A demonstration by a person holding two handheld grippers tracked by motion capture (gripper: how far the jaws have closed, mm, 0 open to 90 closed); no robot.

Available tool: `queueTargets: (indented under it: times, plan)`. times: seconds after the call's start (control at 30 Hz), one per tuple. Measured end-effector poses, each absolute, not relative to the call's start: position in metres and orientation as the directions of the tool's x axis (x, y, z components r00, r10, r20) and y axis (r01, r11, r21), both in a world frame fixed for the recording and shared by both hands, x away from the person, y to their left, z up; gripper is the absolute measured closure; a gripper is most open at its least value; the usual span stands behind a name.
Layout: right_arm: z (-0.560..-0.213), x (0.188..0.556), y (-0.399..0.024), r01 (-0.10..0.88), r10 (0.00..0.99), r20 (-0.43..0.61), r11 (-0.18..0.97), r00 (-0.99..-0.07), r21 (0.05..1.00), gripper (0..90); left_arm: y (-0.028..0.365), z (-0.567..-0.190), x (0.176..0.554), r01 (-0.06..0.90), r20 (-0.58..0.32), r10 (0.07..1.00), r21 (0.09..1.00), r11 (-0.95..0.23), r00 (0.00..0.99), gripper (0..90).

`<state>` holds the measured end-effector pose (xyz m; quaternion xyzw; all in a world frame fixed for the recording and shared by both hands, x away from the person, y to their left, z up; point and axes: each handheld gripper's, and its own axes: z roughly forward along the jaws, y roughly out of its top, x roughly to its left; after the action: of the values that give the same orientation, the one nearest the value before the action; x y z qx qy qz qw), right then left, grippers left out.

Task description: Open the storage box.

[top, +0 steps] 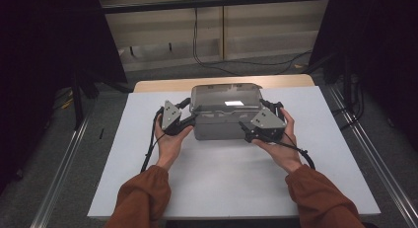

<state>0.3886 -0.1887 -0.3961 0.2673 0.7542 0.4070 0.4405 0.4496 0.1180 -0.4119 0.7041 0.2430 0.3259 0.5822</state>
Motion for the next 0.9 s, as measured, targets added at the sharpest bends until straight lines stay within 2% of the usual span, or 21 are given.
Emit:
queueTargets:
  times: [0.13, 0.33, 0.53, 0.63, 0.9]
  plan:
    - [-0.397, 0.394, -0.194, 0.068, 0.784, -0.388, 0.476, -0.484, 0.877, 2.9, 0.118, -0.411, 0.450, -0.034, 0.170, 0.722, 0.979, -0.199, 0.670, 48.9]
    - [-0.395, 0.399, -0.202, 0.042, 0.798, -0.343, 0.416, -0.495, 0.908, 19.6, 0.117, -0.410, 0.450, -0.032, 0.168, 0.724, 0.980, -0.198, 0.669, 48.5]
    - [-0.398, 0.407, -0.209, 0.048, 0.817, -0.320, 0.388, -0.479, 0.920, 25.1, 0.118, -0.409, 0.452, -0.028, 0.164, 0.721, 0.980, -0.197, 0.674, 48.0]
    - [-0.398, 0.410, -0.212, 0.067, 0.833, -0.265, 0.338, -0.486, 0.939, 28.5, 0.117, -0.408, 0.453, -0.022, 0.159, 0.722, 0.981, -0.195, 0.673, 47.6]
    - [-0.395, 0.415, -0.219, 0.048, 0.844, -0.244, 0.302, -0.478, 0.952, 35.6, 0.116, -0.404, 0.456, -0.026, 0.152, 0.727, 0.983, -0.182, 0.669, 47.1]
